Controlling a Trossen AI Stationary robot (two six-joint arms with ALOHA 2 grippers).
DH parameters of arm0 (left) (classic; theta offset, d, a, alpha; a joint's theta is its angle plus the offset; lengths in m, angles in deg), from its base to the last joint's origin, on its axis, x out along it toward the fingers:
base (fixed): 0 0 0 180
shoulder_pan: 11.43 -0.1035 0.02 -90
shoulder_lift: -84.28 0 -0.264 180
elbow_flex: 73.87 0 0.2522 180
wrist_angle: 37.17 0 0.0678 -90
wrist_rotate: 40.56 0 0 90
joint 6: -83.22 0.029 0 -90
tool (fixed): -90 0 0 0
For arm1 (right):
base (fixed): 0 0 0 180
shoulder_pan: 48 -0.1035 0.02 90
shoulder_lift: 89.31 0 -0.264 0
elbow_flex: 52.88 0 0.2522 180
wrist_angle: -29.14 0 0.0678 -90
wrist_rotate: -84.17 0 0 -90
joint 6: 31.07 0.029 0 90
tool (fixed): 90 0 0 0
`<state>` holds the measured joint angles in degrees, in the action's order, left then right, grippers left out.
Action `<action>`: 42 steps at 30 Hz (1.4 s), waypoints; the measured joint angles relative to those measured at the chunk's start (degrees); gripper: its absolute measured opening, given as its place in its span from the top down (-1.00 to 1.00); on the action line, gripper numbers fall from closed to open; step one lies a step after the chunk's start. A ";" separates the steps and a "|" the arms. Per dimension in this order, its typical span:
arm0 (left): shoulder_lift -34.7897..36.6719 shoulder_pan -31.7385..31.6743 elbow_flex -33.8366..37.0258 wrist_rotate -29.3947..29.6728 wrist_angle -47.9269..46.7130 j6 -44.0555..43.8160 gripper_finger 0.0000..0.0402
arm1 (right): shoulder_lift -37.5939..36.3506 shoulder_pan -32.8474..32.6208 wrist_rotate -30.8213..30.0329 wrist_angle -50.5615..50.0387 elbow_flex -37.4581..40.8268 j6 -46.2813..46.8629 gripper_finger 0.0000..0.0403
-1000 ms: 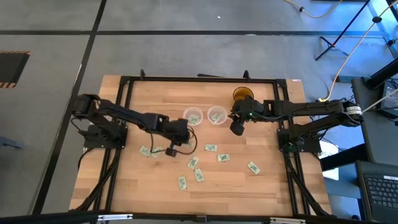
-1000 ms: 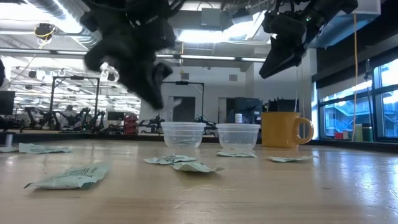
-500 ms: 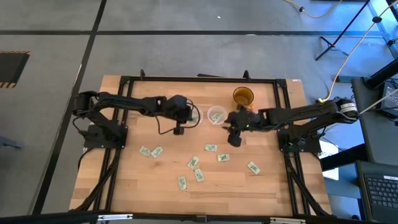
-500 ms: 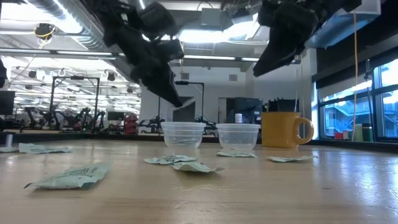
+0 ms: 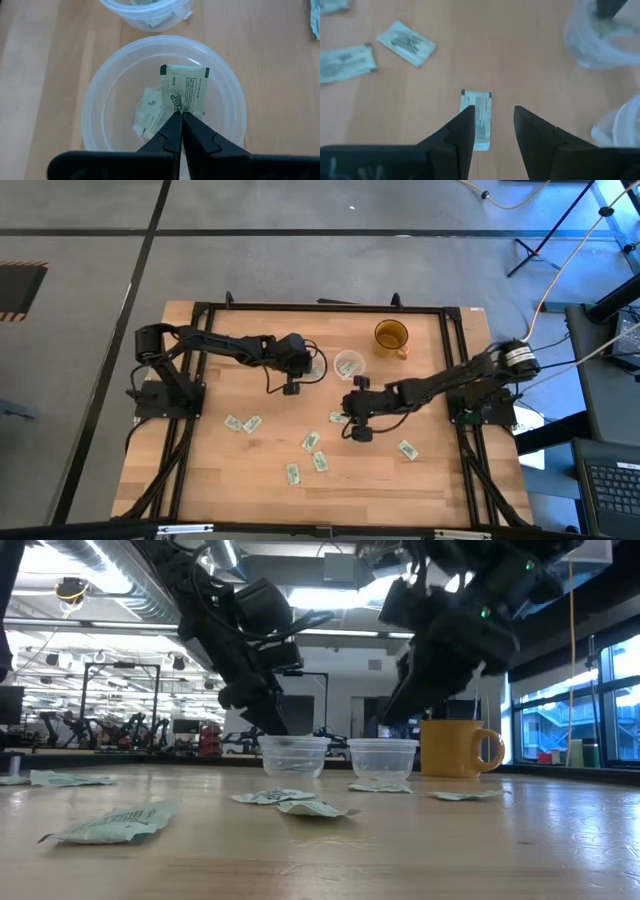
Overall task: Pick and place Stevia / Truvia into bins
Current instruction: Put the stevia packet into the left transparent container, then put the stevia packet into the right transparent container
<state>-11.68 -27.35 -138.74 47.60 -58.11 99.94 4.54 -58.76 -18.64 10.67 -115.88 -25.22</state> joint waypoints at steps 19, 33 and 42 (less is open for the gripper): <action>0.43 0.05 -0.07 1.24 0.06 -0.95 0.83 | 8.83 0.04 3.47 0.14 -0.02 5.90 0.50; 2.37 1.29 -4.79 5.42 -5.19 -1.08 0.79 | 8.83 0.15 3.11 -0.61 -0.09 6.15 0.96; 4.63 7.31 -7.45 2.17 -6.03 1.16 0.79 | 6.80 0.15 3.66 -2.00 -0.23 6.03 0.99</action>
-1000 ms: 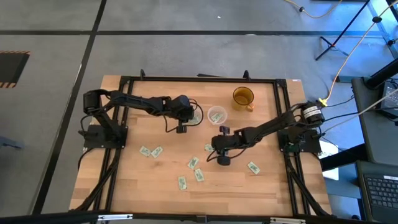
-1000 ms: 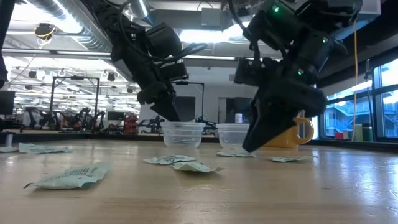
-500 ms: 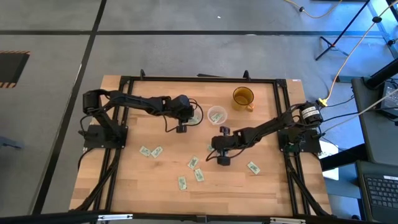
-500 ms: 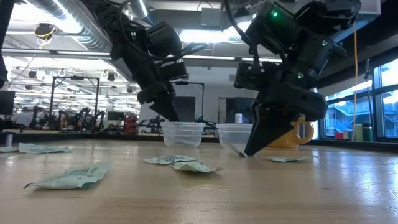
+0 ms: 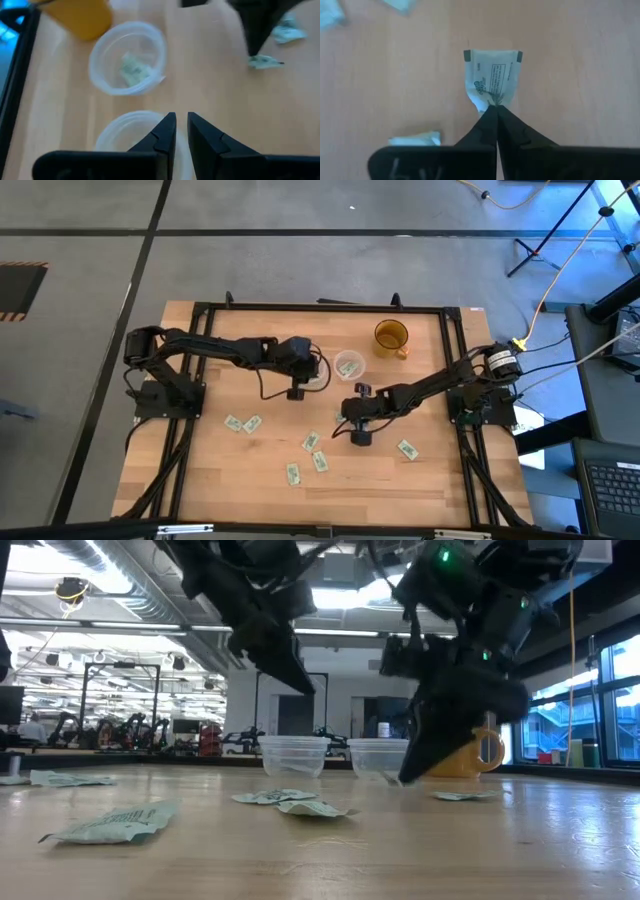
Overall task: Pick and place Stevia / Truvia into bins
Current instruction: Put the stevia packet into the right transparent container
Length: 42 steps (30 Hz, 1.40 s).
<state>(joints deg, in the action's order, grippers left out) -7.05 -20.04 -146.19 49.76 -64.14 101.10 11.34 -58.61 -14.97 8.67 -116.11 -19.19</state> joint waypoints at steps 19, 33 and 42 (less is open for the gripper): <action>0.96 12.85 0.04 -1.82 -2.43 -2.77 0.79 | -17.99 12.44 -6.71 -9.00 -0.43 -1.68 1.00; -5.79 17.96 0.07 -1.36 0.39 -2.11 0.79 | -10.45 21.04 -0.98 -6.84 -0.40 -4.66 0.99; -11.57 18.26 0.07 -1.80 1.76 -1.52 0.71 | -10.10 22.10 -1.27 -6.34 -0.43 -4.31 0.84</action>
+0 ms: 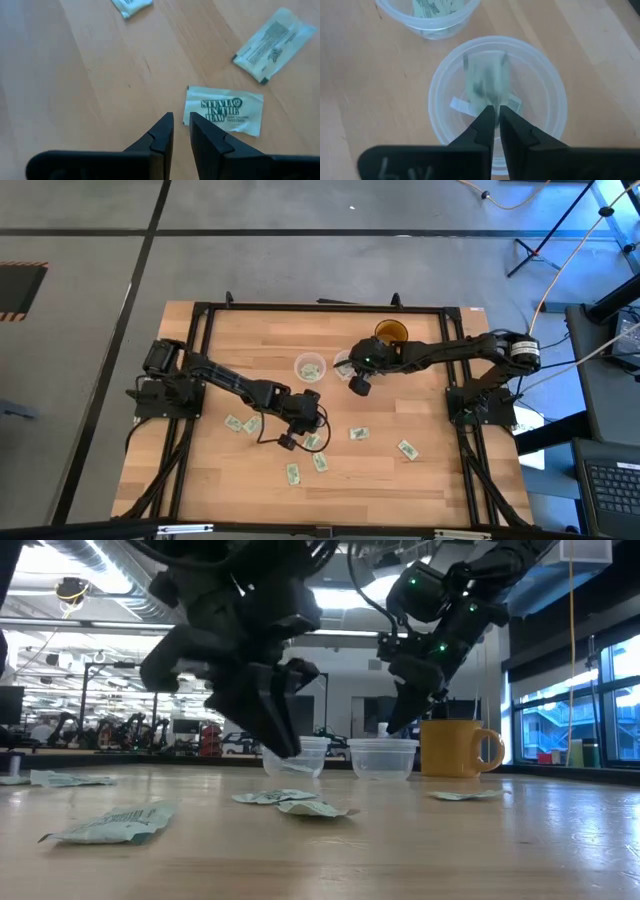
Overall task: Pick and place Stevia / Truvia into bins
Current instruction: Put the stevia packet into the right transparent container
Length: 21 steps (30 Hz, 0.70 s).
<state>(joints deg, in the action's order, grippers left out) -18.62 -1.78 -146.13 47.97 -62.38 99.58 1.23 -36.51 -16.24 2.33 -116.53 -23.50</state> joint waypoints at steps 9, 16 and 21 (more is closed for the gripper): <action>-3.40 0.40 -0.04 -0.51 1.87 -0.77 0.60 | 0.00 -0.02 -0.03 -0.05 0.00 1.05 0.82; -3.53 0.50 -0.02 -1.22 2.30 -0.74 0.61 | 0.00 -0.02 -0.04 -0.05 0.00 1.11 0.82; -3.53 0.88 -0.02 -1.18 2.26 -0.77 0.68 | 0.00 -0.02 -0.07 -0.05 0.00 1.11 0.82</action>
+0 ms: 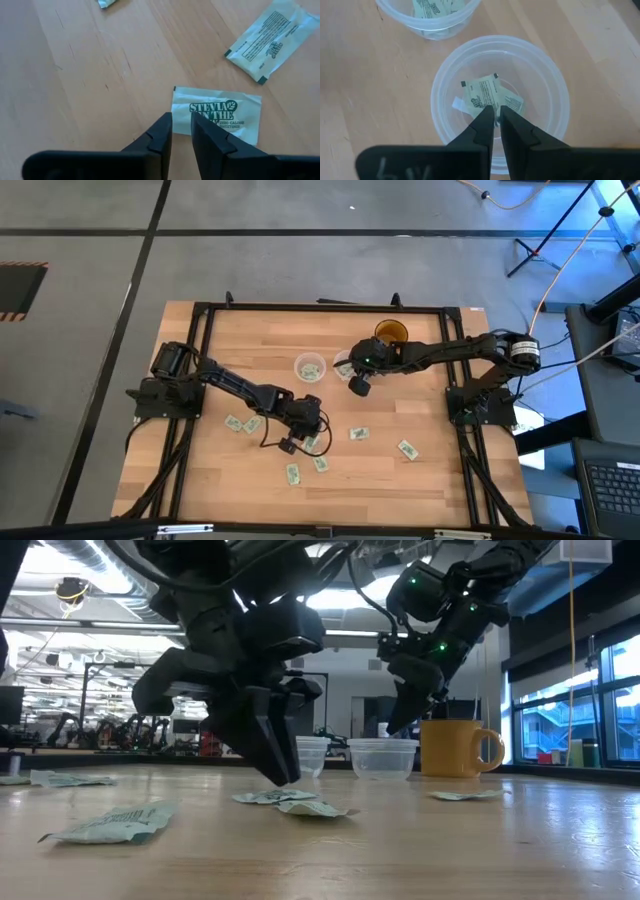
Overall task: Pick and place Stevia / Truvia into bins
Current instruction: Put the stevia packet into the right transparent container
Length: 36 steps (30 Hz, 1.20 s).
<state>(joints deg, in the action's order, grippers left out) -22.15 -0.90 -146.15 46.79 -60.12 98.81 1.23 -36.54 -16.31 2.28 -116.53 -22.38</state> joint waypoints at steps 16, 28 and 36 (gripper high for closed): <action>-2.23 0.53 -0.20 -2.07 1.61 -2.15 0.58 | -0.02 0.00 -0.02 0.02 0.00 -0.04 0.82; -2.36 0.25 -0.15 -3.53 0.88 -2.99 0.97 | -0.04 -0.02 -0.04 0.48 0.00 0.09 0.82; -2.38 0.25 -0.09 -3.65 0.70 -2.95 0.99 | -0.04 -0.02 -0.02 0.48 0.00 0.24 0.82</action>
<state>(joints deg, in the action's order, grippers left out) -24.54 -0.64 -146.24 43.14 -59.42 95.86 1.19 -36.56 -16.33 2.76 -116.53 -22.14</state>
